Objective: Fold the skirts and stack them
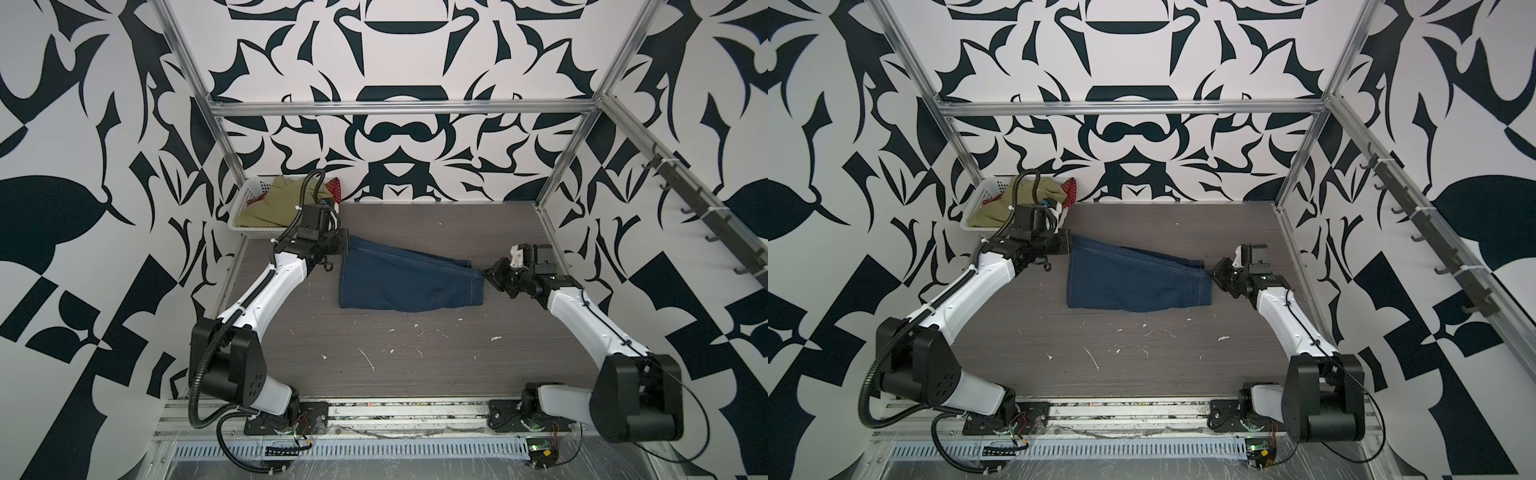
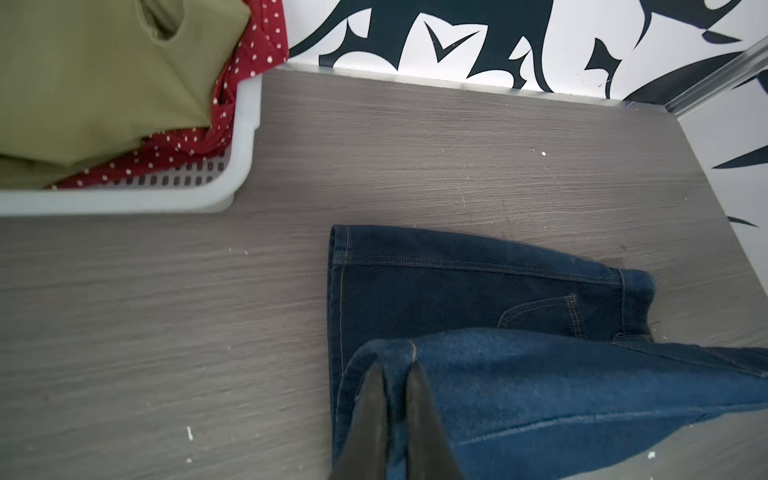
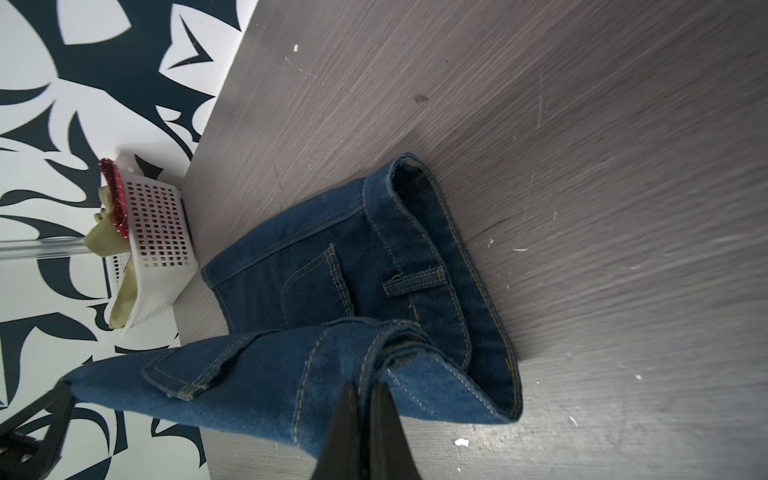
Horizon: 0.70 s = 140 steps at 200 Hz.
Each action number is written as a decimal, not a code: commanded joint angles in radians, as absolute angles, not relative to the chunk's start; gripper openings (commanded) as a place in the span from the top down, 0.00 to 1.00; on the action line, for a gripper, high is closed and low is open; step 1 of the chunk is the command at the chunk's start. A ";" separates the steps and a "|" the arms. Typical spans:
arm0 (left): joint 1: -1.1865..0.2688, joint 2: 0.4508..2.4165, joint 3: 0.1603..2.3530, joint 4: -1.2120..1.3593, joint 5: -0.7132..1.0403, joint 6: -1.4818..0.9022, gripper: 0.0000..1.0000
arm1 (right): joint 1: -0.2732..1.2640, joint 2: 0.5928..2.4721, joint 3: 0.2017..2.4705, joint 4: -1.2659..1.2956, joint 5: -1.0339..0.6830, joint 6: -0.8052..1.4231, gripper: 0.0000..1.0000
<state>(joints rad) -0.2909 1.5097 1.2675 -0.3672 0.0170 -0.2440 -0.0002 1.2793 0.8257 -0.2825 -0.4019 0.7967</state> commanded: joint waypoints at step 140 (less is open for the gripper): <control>-0.262 1.790 1.511 -0.315 -0.118 -0.063 1.00 | -0.029 1.446 0.887 -0.118 -0.309 0.784 1.00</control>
